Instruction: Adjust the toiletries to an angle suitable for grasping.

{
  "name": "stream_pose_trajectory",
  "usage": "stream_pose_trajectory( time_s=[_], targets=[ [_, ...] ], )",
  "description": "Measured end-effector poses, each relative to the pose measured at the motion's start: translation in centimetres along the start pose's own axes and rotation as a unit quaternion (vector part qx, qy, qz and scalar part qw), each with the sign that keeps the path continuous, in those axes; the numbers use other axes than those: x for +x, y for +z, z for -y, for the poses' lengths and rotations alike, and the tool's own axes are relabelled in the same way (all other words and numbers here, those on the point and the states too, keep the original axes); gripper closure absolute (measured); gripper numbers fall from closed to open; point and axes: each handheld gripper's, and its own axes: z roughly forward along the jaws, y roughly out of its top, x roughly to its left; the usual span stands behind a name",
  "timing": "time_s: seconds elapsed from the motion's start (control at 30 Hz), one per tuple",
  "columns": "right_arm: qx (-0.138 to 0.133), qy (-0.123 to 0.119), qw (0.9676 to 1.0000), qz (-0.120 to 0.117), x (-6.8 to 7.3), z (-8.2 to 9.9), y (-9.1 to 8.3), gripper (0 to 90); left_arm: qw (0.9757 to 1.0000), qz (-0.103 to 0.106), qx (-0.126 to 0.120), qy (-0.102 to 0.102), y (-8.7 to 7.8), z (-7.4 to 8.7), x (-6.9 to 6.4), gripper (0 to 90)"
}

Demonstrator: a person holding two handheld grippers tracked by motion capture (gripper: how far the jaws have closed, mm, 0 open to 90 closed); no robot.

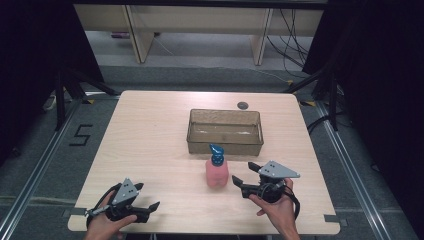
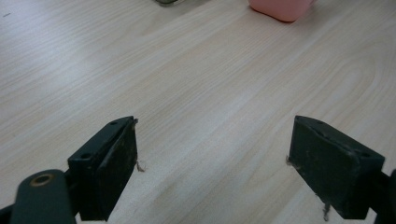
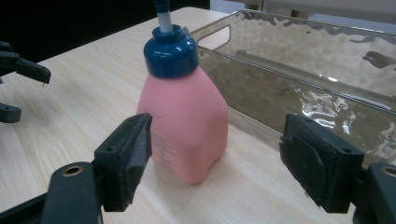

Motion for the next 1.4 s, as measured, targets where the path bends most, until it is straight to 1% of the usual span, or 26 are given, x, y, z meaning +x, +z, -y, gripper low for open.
stream_pose_trajectory(
  time_s=[0.13, 0.2, 0.23, 0.27, 0.37, 0.4, 0.43, 0.47, 0.5, 0.57, 0.67, 0.7, 0.73, 0.77, 0.83, 0.93, 0.97, 1.03, 1.1, 1.2, 1.23, 1.27, 1.3, 1.33, 1.37, 1.4],
  targets=[
    [0.000, 0.012, 0.9999, -0.012, 0.4, -0.2, 0.3, 25.9, 1.0000, -0.002, 0.001, 0.001, 0.0, 0.0, 0.0, 14.9],
    [0.004, 0.013, 0.9999, -0.010, 0.6, -0.4, 0.4, 25.9, 1.0000, -0.003, 0.001, 0.000, -0.1, 0.0, 0.0, 14.9],
    [0.002, 0.002, 0.9999, -0.010, 0.4, -0.5, 0.5, 25.9, 1.0000, -0.003, 0.006, 0.007, -0.1, 0.0, 0.1, 14.9],
    [0.006, 0.013, 0.9998, -0.012, 0.7, -0.5, 0.5, 26.0, 1.0000, -0.003, 0.004, 0.005, -0.1, 0.0, 0.1, 14.9],
    [-0.007, 0.000, 0.9997, -0.023, 0.5, -0.7, 0.9, 26.0, 1.0000, 0.000, 0.000, 0.002, -0.1, 0.0, 0.0, 14.9],
    [-0.002, 0.009, 0.9996, -0.026, 0.6, -0.8, 0.8, 26.0, 1.0000, -0.003, 0.001, 0.000, -0.1, 0.0, 0.0, 14.9],
    [-0.004, 0.003, 0.9997, -0.024, 0.6, -0.8, 0.9, 26.2, 1.0000, -0.003, -0.005, -0.008, 0.0, 0.0, -0.1, 14.9],
    [-0.006, 0.000, 0.9997, -0.023, 0.6, -0.9, 0.9, 26.2, 1.0000, -0.003, -0.004, -0.008, 0.0, 0.0, -0.1, 14.9],
    [-0.008, 0.010, 0.9995, -0.029, 0.7, -1.0, 1.1, 26.2, 1.0000, -0.005, -0.001, -0.003, -0.1, 0.0, 0.1, 14.9],
    [-0.004, 0.004, 0.9996, -0.027, 0.7, -1.1, 1.0, 26.2, 1.0000, -0.001, -0.007, -0.005, -0.1, 0.0, 0.1, 14.9],
    [0.000, 0.015, 0.9995, -0.026, 0.9, -1.2, 1.1, 26.3, 1.0000, 0.000, -0.006, -0.003, -0.1, 0.0, 0.0, 14.9],
    [-0.003, 0.002, 0.9997, -0.023, 0.8, -1.3, 1.2, 26.3, 1.0000, -0.002, 0.004, 0.007, -0.2, 0.0, 0.1, 14.9],
    [-0.004, 0.004, 0.9997, -0.022, 0.9, -1.4, 1.3, 26.3, 1.0000, 0.000, 0.003, 0.006, -0.1, 0.0, 0.1, 14.9],
    [-0.009, 0.007, 0.9994, -0.033, 0.9, -1.4, 1.5, 26.3, 1.0000, 0.000, 0.002, 0.007, -0.2, 0.0, 0.1, 14.9],
    [0.000, 0.015, 0.9995, -0.028, 1.2, -1.5, 1.4, 26.5, 1.0000, 0.000, 0.001, 0.006, -0.2, 0.0, 0.1, 14.9],
    [-0.010, 0.001, 0.9991, -0.040, 1.2, -1.6, 1.8, 26.6, 1.0000, 0.000, 0.003, 0.006, -0.2, 0.0, 0.1, 14.9],
    [-0.010, -0.003, 0.9992, -0.039, 1.1, -1.7, 1.8, 26.6, 1.0000, 0.000, 0.003, 0.006, -0.2, 0.0, 0.1, 14.9],
    [-0.007, 0.009, 0.9992, -0.039, 1.3, -1.7, 1.9, 26.6, 1.0000, 0.000, 0.003, 0.007, -0.2, -0.1, 0.1, 14.9],
    [-0.007, -0.002, 0.9993, -0.037, 1.2, -1.9, 1.9, 26.7, 1.0000, 0.000, -0.001, 0.001, -0.1, 0.0, 0.0, 14.9],
    [-0.010, 0.000, 0.9994, -0.034, 1.2, -2.0, 1.9, 27.0, 1.0000, -0.002, 0.005, 0.006, -0.2, 0.0, 0.1, 14.9],
    [-0.005, 0.009, 0.9993, -0.037, 1.3, -2.1, 1.9, 27.2, 1.0000, 0.001, -0.001, 0.000, -0.1, 0.0, 0.0, 14.9],
    [-0.006, 0.005, 0.9993, -0.037, 1.3, -2.1, 1.9, 27.3, 1.0000, 0.001, 0.003, 0.006, -0.1, -0.1, 0.1, 14.9],
    [-0.007, 0.005, 0.9994, -0.033, 1.3, -2.1, 2.0, 27.3, 1.0000, 0.000, -0.003, -0.001, -0.1, 0.0, 0.0, 14.9],
    [-0.009, -0.001, 0.9993, -0.036, 1.3, -2.2, 2.1, 27.4, 1.0000, 0.000, -0.005, -0.005, 0.0, 0.0, 0.0, 14.9],
    [-0.009, 0.011, 0.9991, -0.041, 1.4, -2.2, 2.2, 27.5, 1.0000, 0.000, -0.005, -0.005, 0.0, 0.0, 0.0, 14.9],
    [-0.012, 0.003, 0.9990, -0.044, 1.4, -2.2, 2.3, 27.8, 1.0000, 0.000, -0.002, -0.001, -0.1, 0.0, 0.0, 14.9]
  ],
)
